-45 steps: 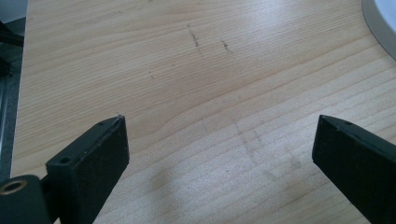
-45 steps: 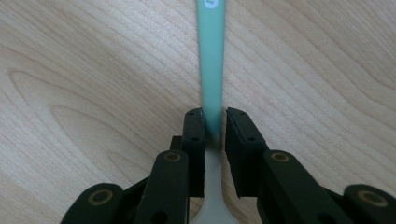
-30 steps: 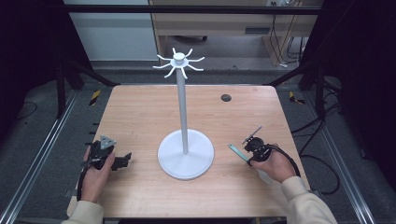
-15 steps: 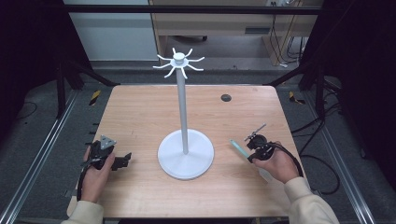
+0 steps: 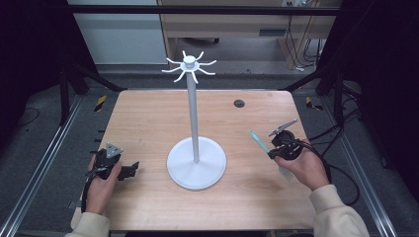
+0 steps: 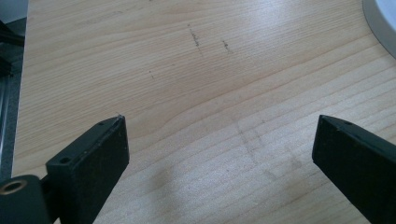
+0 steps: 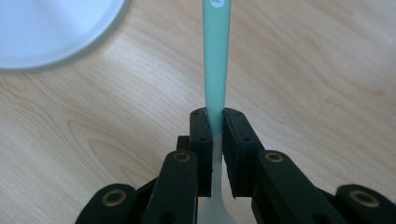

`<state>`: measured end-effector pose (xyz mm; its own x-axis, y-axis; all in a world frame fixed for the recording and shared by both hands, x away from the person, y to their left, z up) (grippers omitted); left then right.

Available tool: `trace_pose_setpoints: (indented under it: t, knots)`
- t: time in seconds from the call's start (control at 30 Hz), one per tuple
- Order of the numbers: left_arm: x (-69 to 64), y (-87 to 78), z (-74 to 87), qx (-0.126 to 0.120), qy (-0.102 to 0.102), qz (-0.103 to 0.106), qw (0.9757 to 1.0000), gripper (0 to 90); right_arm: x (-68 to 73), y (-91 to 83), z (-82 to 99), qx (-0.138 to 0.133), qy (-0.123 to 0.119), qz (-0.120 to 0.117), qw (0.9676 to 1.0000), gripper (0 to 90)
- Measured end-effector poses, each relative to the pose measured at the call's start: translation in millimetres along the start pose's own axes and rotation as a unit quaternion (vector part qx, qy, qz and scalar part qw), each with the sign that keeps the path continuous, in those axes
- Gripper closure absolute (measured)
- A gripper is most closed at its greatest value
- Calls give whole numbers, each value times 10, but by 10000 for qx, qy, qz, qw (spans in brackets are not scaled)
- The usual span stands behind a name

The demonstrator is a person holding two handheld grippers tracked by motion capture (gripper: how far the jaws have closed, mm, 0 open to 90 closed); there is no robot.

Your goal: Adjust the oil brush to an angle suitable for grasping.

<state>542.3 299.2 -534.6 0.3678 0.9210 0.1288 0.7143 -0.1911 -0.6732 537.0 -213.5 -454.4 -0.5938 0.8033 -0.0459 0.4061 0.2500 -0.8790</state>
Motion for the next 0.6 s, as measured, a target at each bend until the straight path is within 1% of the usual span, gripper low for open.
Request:
trace_pose_setpoints:
  t: [0.03, 0.07, 0.1, 0.2, 0.23, 0.27, 0.37, 0.43, 0.47, 0.5, 0.6]
  knots:
    - [0, 0, 0, -2, -2, -2, 10000, 33, -8, -39, -22, -89, -21, 11, 10000, 828]
    - [-1, 1, 0, -5, -4, -4, 10000, 33, -8, -113, -69, -279, -28, 18, 9996, 828]
    - [-1, 2, 0, -3, -2, -6, 10000, 33, -8, -113, -69, -279, -28, 18, 9996, 828]
    - [-4, 4, 1, 8, 10, -4, 10000, 33, 15, -220, -139, -531, -1, 34, 9986, 828]
    - [-6, 5, 1, 9, 10, -4, 10000, 33, 20, -250, -167, -648, -52, 42, 9979, 828]
    - [-8, 6, 2, 12, 17, 1, 10000, 33, 38, -283, -194, -754, -33, 30, 9971, 828]
    - [-13, 9, 1, 10, 27, -3, 10000, 33, 79, -373, -276, -1052, -133, 45, 9944, 827]
    - [-16, 8, 2, 15, 32, 3, 10000, 33, 118, -424, -330, -1220, -140, 52, 9924, 827]
    - [-18, 8, 3, 17, 32, 6, 10000, 33, 156, -471, -382, -1365, -188, 64, 9904, 828]
    - [-18, 8, 3, 17, 32, 6, 10000, 33, 156, -471, -382, -1365, -188, 64, 9904, 828]
    - [-21, 10, 5, 24, 40, 9, 10000, 33, 217, -528, -458, -1595, -184, 55, 9870, 827]
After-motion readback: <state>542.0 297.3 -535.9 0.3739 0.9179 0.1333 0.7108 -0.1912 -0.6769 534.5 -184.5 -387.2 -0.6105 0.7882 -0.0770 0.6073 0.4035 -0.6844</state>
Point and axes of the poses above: each handheld gripper's, and its own axes: y roughly forward along the jaws, z roughly out of its underside, x roughly to its left, the point moved 7 cm from there along y, roughly forward along the jaws, and after that the axes turned 1 degree about -z, right-handed, at the moved point
